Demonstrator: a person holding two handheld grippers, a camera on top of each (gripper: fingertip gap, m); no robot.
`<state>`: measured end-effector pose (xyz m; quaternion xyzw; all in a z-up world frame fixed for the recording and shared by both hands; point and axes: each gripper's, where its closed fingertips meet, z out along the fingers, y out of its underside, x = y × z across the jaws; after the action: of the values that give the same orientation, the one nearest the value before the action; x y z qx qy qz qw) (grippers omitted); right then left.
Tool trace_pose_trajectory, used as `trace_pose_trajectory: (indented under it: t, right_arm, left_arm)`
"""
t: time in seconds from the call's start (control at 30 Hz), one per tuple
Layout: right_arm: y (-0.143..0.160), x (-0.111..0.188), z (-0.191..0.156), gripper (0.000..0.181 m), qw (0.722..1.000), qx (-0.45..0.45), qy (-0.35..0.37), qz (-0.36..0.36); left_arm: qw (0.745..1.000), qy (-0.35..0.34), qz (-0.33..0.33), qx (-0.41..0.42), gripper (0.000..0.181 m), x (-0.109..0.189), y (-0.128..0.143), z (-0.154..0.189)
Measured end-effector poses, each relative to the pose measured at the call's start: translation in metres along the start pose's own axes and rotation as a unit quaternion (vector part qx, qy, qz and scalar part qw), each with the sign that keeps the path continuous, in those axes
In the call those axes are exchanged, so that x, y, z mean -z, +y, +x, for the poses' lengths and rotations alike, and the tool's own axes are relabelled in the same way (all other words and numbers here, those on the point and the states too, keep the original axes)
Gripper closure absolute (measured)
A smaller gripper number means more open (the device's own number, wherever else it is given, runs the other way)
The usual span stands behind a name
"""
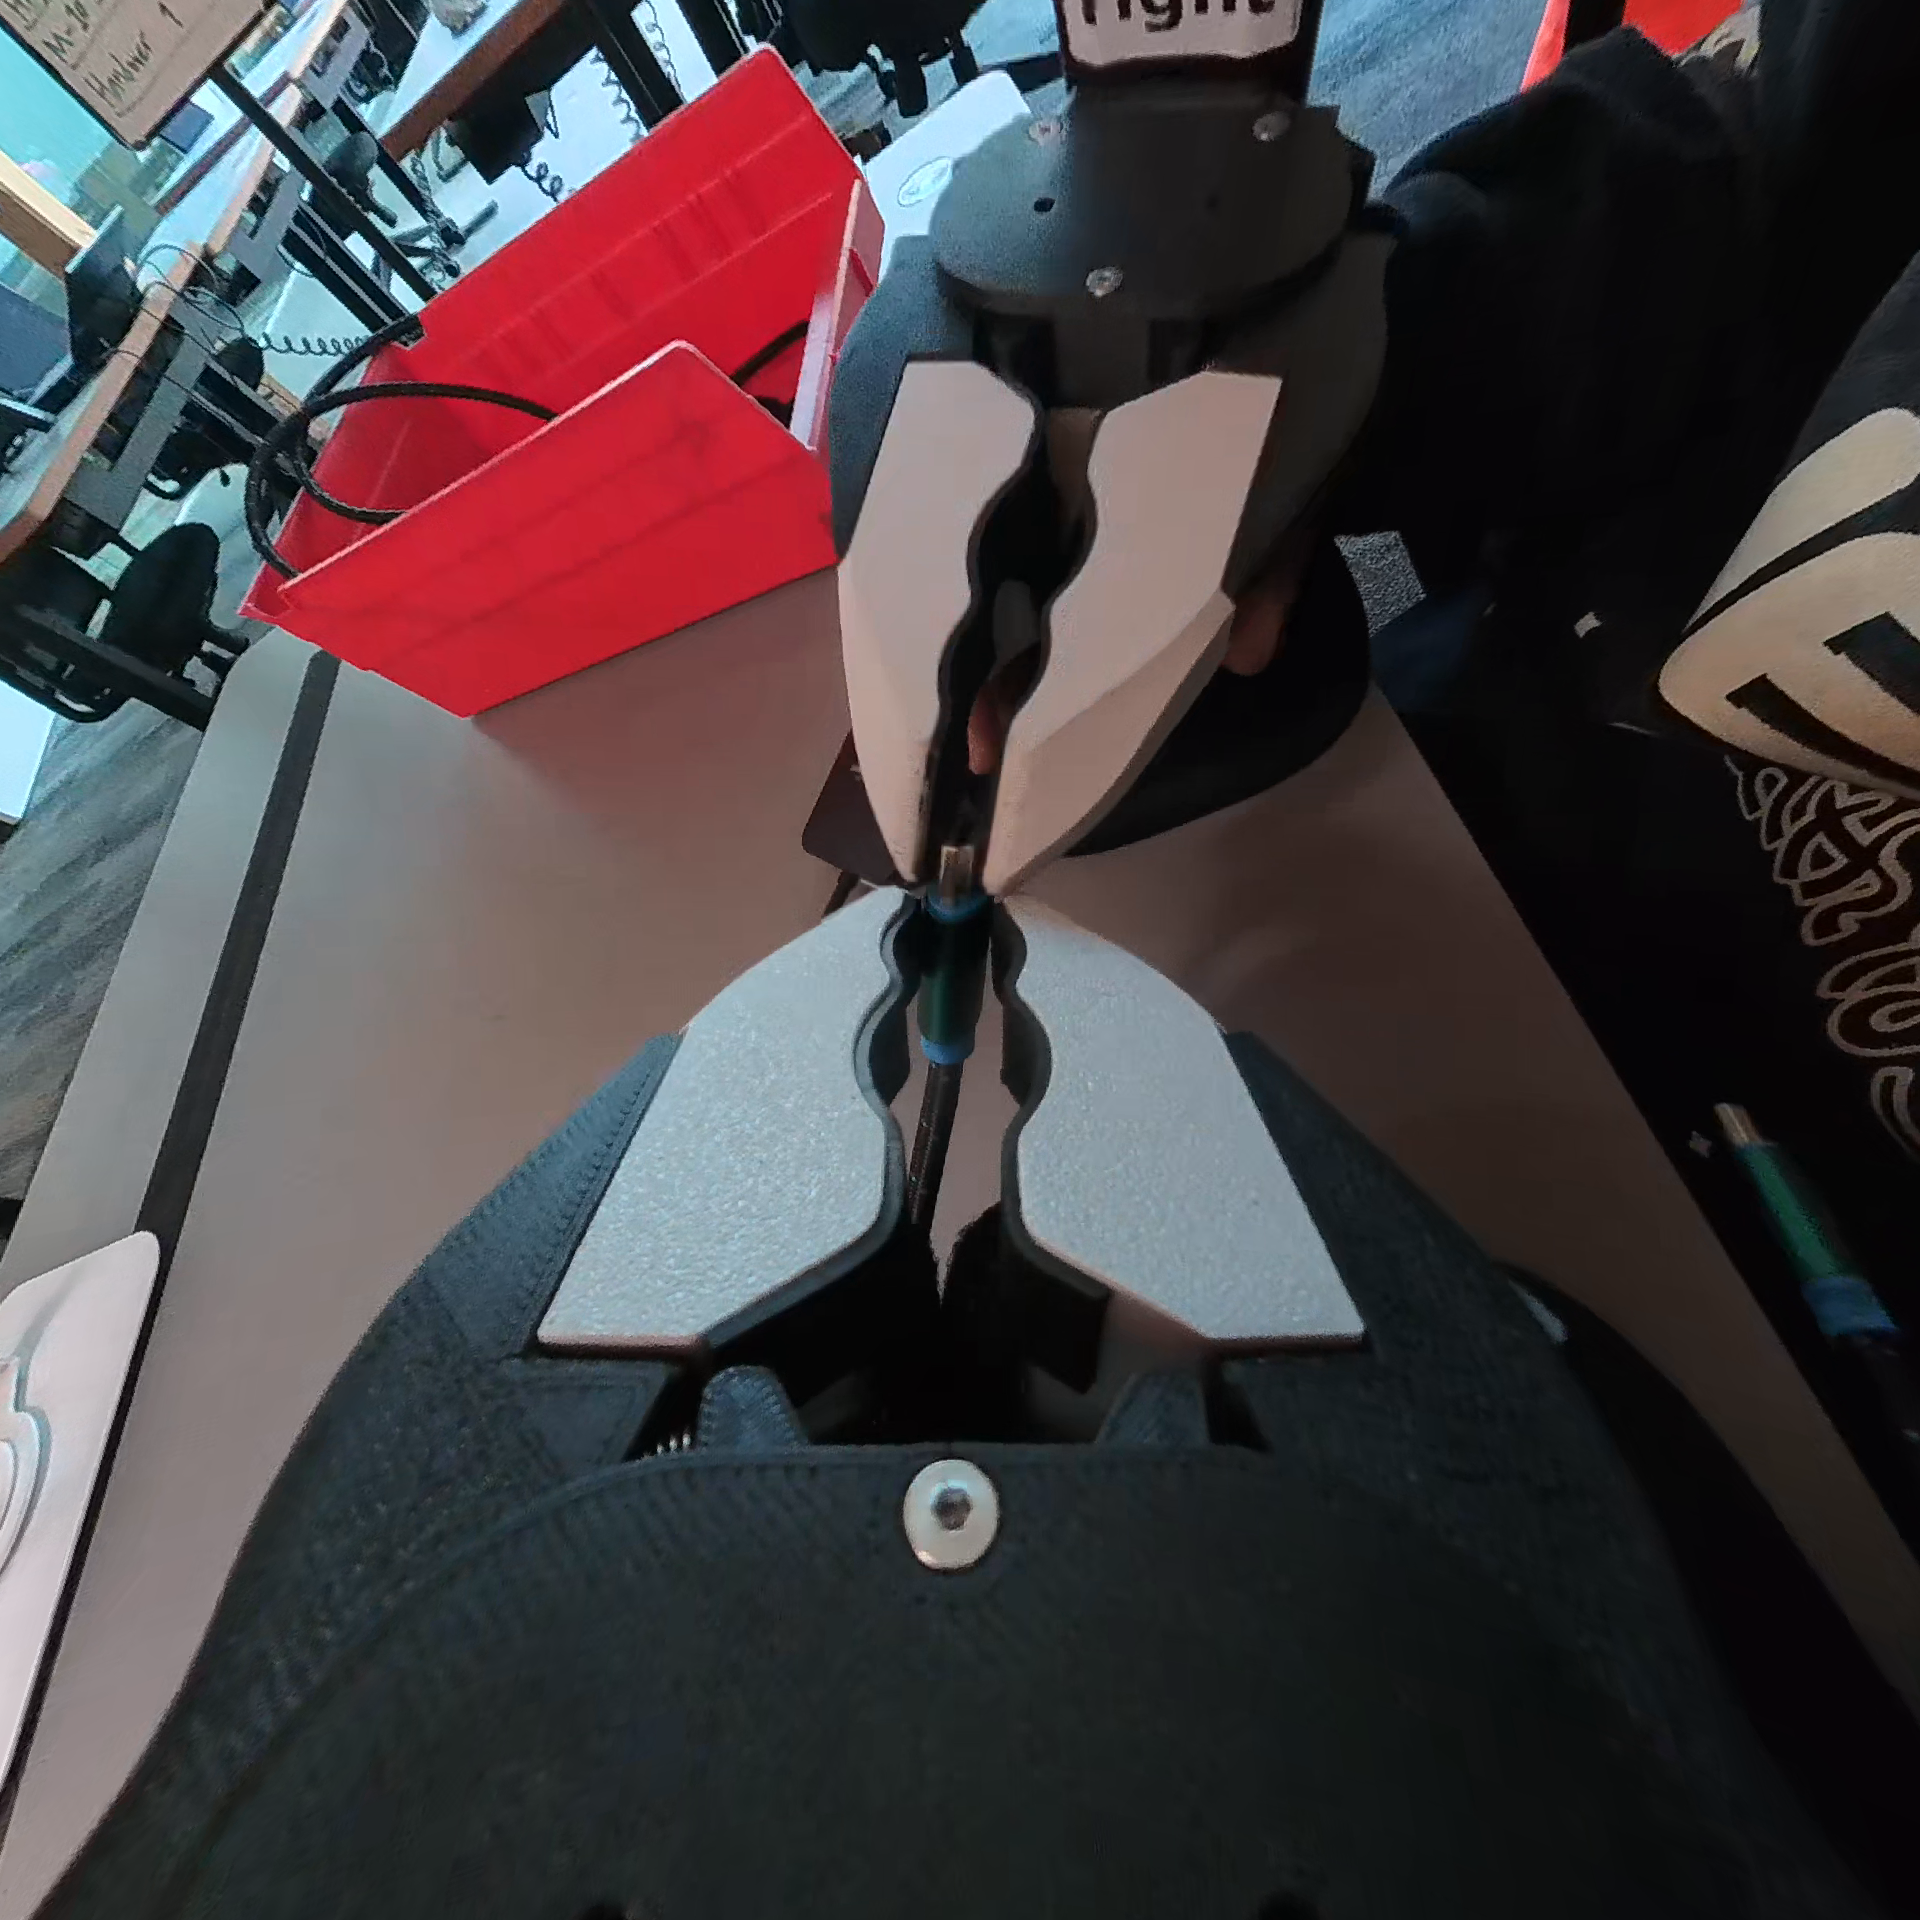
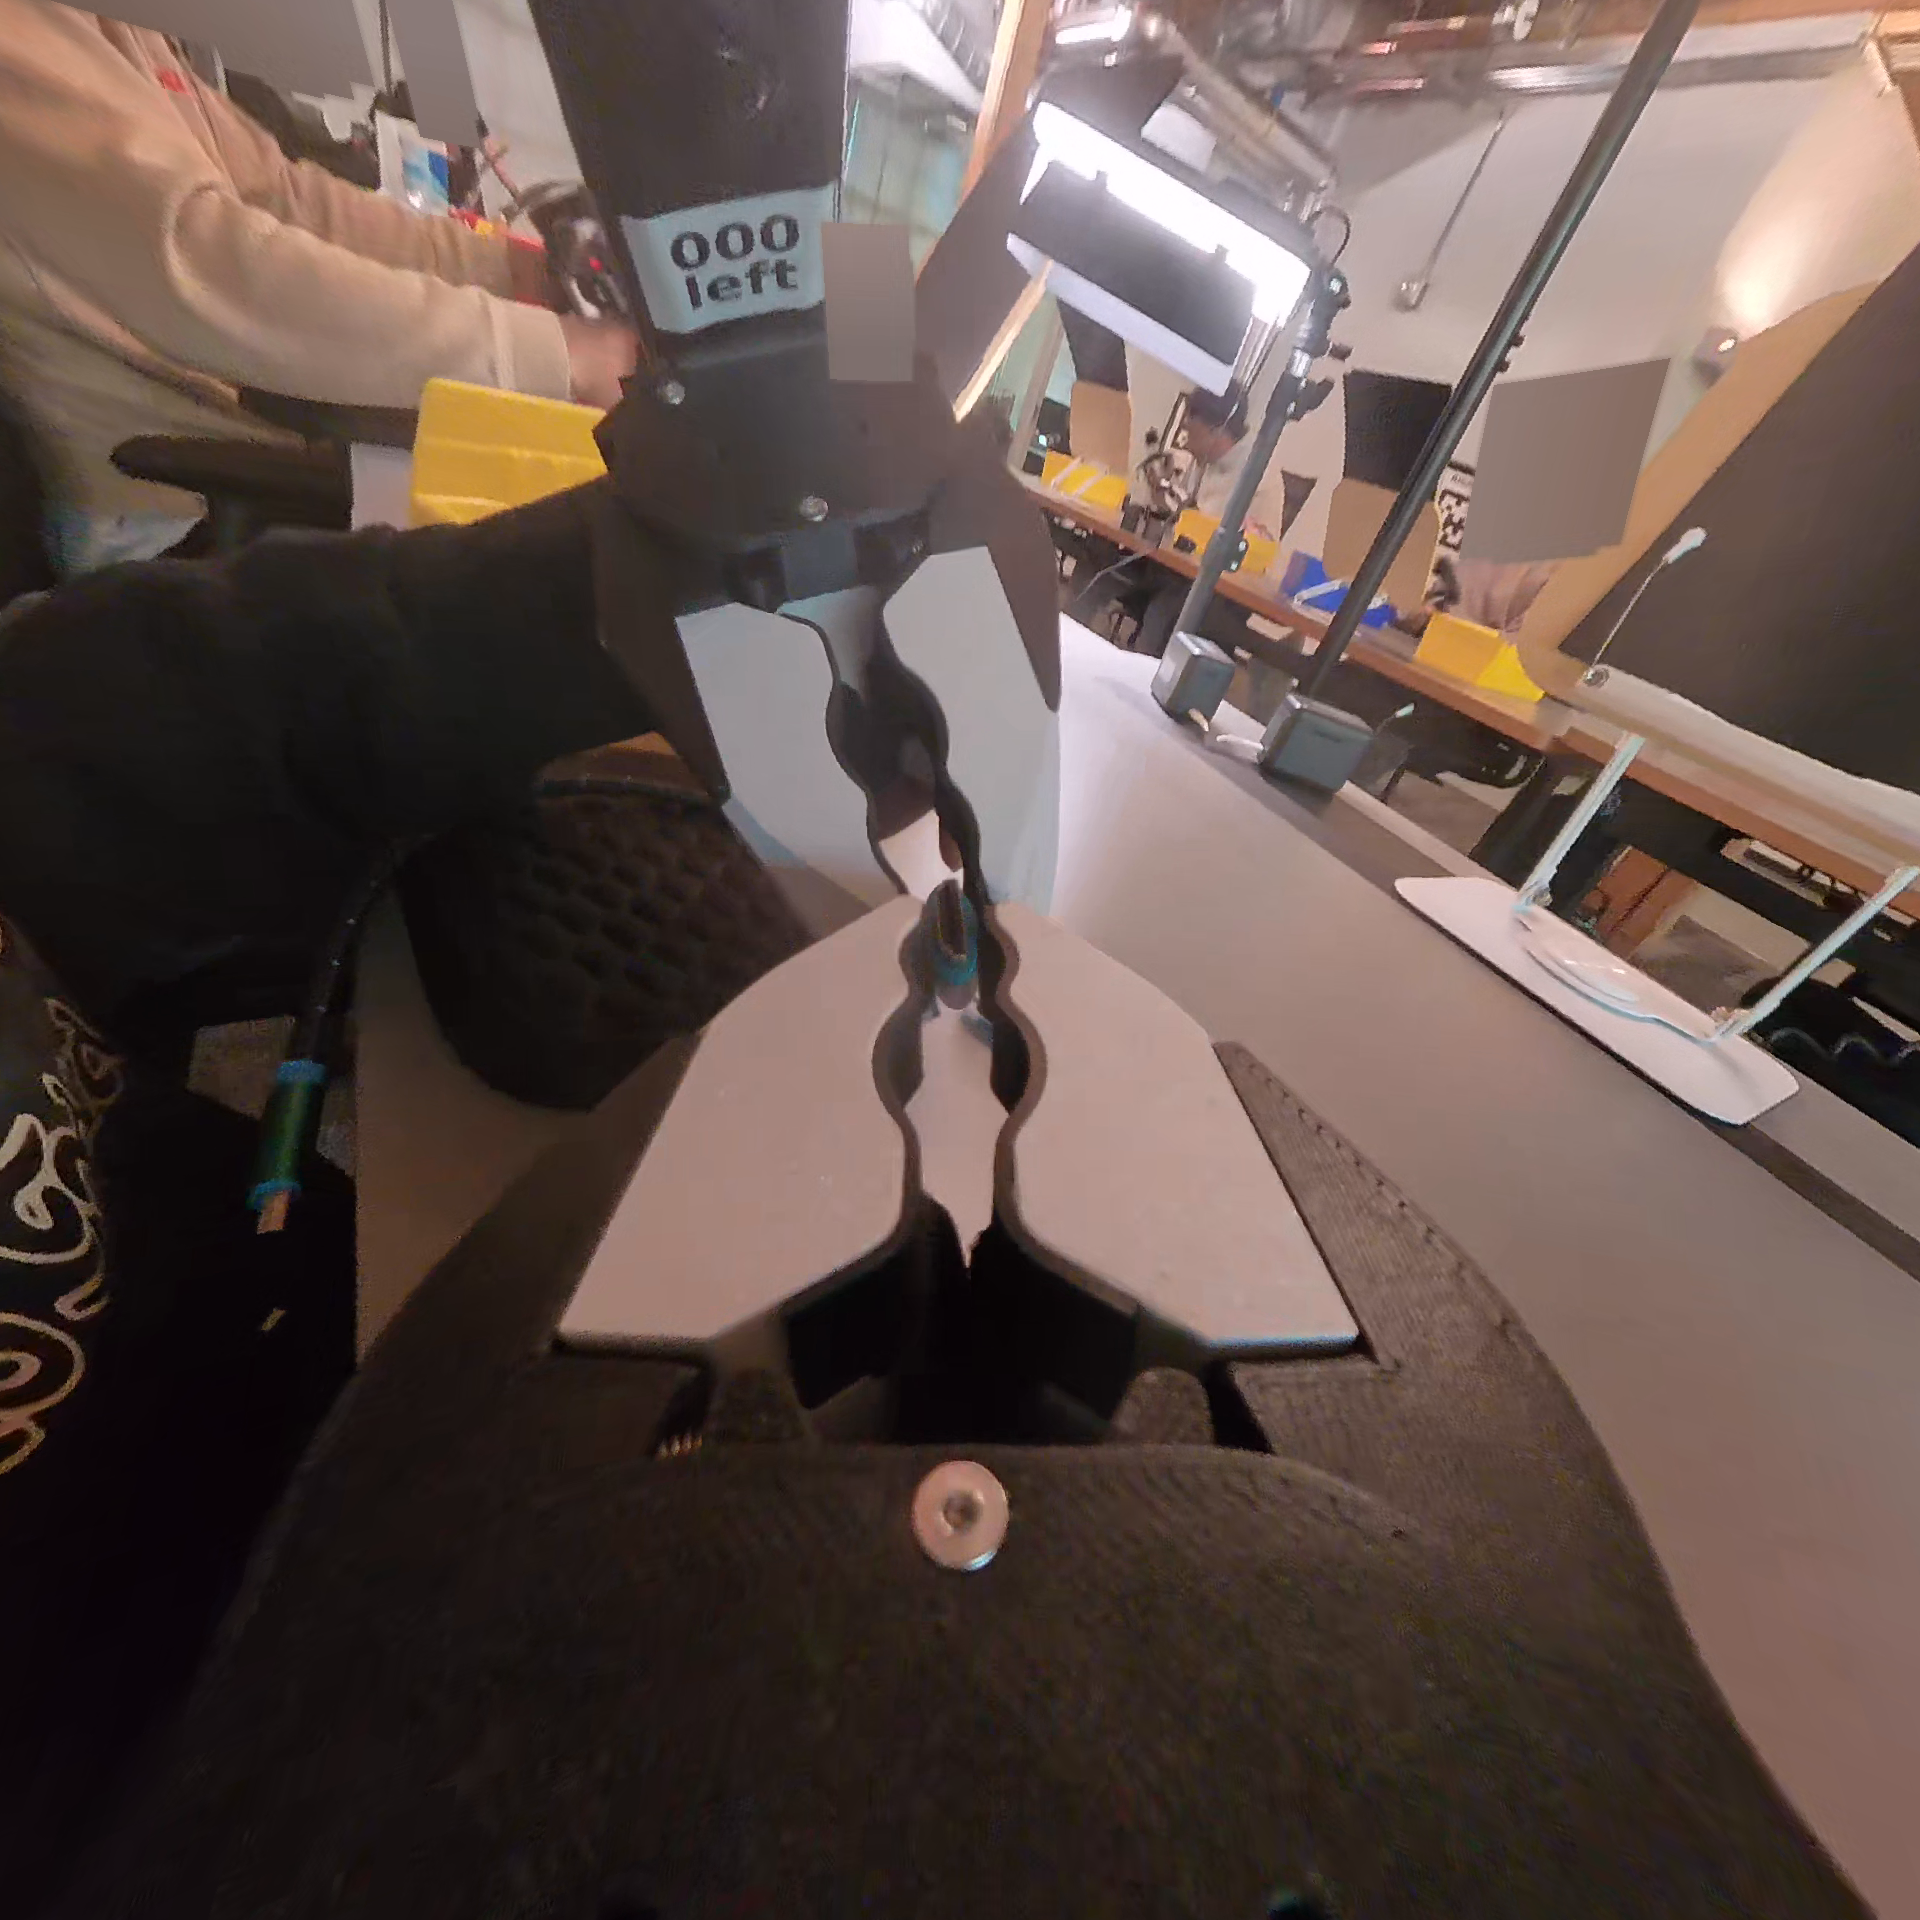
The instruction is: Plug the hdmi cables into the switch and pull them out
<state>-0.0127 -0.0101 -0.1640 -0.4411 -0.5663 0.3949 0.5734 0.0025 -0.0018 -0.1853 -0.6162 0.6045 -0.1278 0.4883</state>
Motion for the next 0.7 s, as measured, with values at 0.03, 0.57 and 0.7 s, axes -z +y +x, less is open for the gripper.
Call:
trace_pose_trajectory:
  t: [0.03,0.57,0.7]
  right_arm:
    - [0.002,-0.001,0.000,0.174,1.000,0.001,-0.001,-0.008]
    - [-0.103,0.042,0.038,0.177,0.978,0.188,-0.006,0.090]
    - [-0.155,0.060,0.030,0.177,0.954,0.252,-0.050,0.155]
  left_arm:
    - [1.000,0.001,-0.005,0.000,0.169,-0.001,0.002,0.000]
    - [0.840,-0.438,0.319,0.024,0.146,0.200,-0.040,-0.093]
    - [0.797,-0.546,0.257,0.012,0.146,0.216,-0.007,-0.114]
